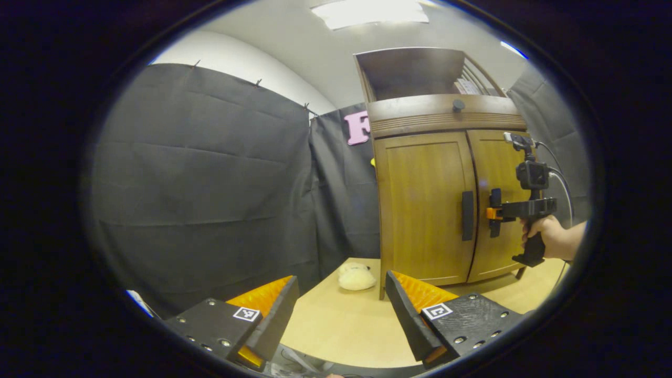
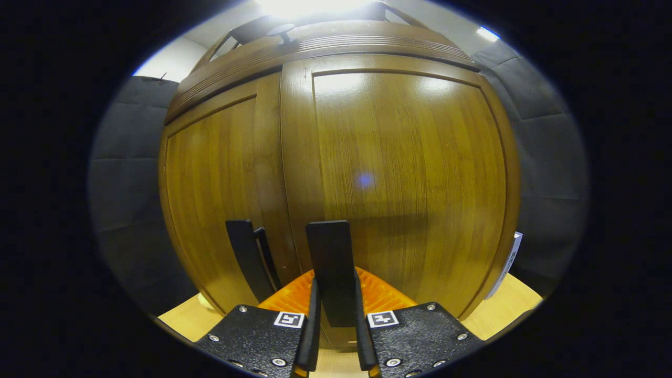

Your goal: Open the right door of the double-door shoe cabinet with the right hand, and open the left door with the left hand.

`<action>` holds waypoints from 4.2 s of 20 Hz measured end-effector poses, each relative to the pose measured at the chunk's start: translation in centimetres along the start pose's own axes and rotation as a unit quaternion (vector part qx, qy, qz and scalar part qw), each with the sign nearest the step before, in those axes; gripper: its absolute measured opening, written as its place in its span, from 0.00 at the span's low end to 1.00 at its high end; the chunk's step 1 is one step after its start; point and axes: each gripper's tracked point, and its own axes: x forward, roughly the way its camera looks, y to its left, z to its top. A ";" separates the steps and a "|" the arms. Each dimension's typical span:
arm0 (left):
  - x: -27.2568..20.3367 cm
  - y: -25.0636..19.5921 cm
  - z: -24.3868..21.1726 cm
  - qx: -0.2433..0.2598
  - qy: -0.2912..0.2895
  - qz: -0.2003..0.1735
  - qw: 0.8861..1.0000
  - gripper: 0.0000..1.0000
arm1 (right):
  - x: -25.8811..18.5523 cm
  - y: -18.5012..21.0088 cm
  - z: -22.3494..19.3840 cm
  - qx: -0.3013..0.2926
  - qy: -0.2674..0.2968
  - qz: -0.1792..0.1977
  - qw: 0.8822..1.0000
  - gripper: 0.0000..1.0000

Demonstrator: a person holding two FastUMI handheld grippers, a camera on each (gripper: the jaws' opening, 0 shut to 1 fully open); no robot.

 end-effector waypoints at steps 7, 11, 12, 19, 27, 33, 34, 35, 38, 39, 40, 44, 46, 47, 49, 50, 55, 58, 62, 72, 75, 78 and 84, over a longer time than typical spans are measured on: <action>-0.1 -0.2 0.0 -0.012 0.001 -0.010 1.000 1.00 | -0.1 0.2 0.4 -0.002 -0.004 0.010 1.000 0.30; 0.0 -0.3 0.0 -0.007 0.000 -0.021 1.000 0.95 | -0.3 0.2 0.4 -0.003 -0.005 0.012 1.000 0.29; 0.0 -0.4 0.1 -0.007 0.000 -0.024 1.000 0.95 | -0.2 0.2 0.4 -0.003 -0.005 0.013 1.000 0.30; -0.1 -0.7 0.3 -0.003 -0.009 -0.040 0.999 1.00 | -0.1 0.1 0.8 -0.001 -0.005 0.020 1.000 0.27; -0.6 -1.2 0.9 -0.001 -0.023 -0.069 0.997 1.00 | -0.7 0.0 1.8 -0.002 -0.008 0.025 1.000 0.24; -1.2 -1.7 1.4 -0.003 -0.026 -0.093 0.995 1.00 | -1.0 -0.4 1.8 -0.002 -0.010 0.018 1.000 0.24; -1.3 -1.8 1.5 -0.003 -0.026 -0.098 0.995 1.00 | -1.1 -0.5 1.8 -0.001 -0.010 0.016 1.000 0.24; -1.4 -1.8 1.5 -0.003 -0.027 -0.102 0.994 1.00 | -1.2 -0.5 1.8 0.000 -0.010 0.015 1.000 0.23; -1.3 -2.0 1.7 -0.005 -0.026 -0.111 0.993 1.00 | -1.5 -0.6 1.9 0.005 -0.012 0.011 1.000 0.24; -1.4 -2.0 1.7 -0.004 -0.026 -0.113 0.993 1.00 | -1.6 -0.6 1.8 0.007 -0.011 0.012 1.000 0.24; -1.5 -2.0 1.9 -0.004 -0.027 -0.114 0.993 1.00 | -1.7 -0.6 1.9 0.008 -0.011 0.012 1.000 0.24; -1.4 -2.2 1.9 -0.002 -0.032 -0.121 0.992 1.00 | -1.8 -0.9 1.9 0.004 -0.012 0.007 1.000 0.24; -1.5 -2.3 2.0 -0.003 -0.031 -0.126 0.992 1.00 | -1.9 -0.9 1.9 0.006 -0.014 0.003 1.000 0.23; -1.5 -2.4 2.0 -0.004 -0.031 -0.129 0.991 1.00 | -2.0 -1.0 1.9 0.006 -0.014 0.001 1.000 0.23; -1.7 -2.4 2.2 -0.006 -0.031 -0.137 0.990 1.00 | -2.1 -1.3 1.8 0.005 -0.015 -0.005 1.000 0.23; -1.8 -2.5 2.4 -0.006 -0.032 -0.141 0.989 0.95 | -2.2 -1.5 1.8 0.004 -0.015 -0.008 1.000 0.23; -2.1 -2.8 2.7 -0.009 -0.035 -0.159 0.987 1.00 | -2.3 -2.1 2.0 0.011 -0.021 -0.028 0.999 0.23; -2.5 -2.9 3.6 -0.008 -0.042 -0.172 0.984 1.00 | -2.4 -2.7 2.0 0.006 -0.020 -0.042 0.999 0.18; -2.4 -3.8 3.2 -0.002 -0.037 -0.195 0.980 0.88 | -3.6 -4.9 2.0 0.003 -0.019 -0.067 0.998 0.14; 0.2 -7.6 5.6 -0.001 -0.038 -0.226 0.973 1.00 | -4.8 -12.3 1.4 0.026 -0.004 -0.088 0.996 0.06; 0.8 -9.4 6.6 0.007 -0.040 -0.225 0.973 1.00 | -4.8 -13.2 1.2 0.014 -0.001 -0.072 0.997 0.00; 1.4 -11.6 7.9 0.009 -0.043 -0.227 0.973 1.00 | -6.1 -15.1 1.4 0.008 -0.009 -0.079 0.997 0.03; 1.2 -15.3 9.3 0.012 -0.047 -0.218 0.975 1.00 | -8.4 -16.9 2.0 -0.010 -0.024 -0.049 0.998 0.22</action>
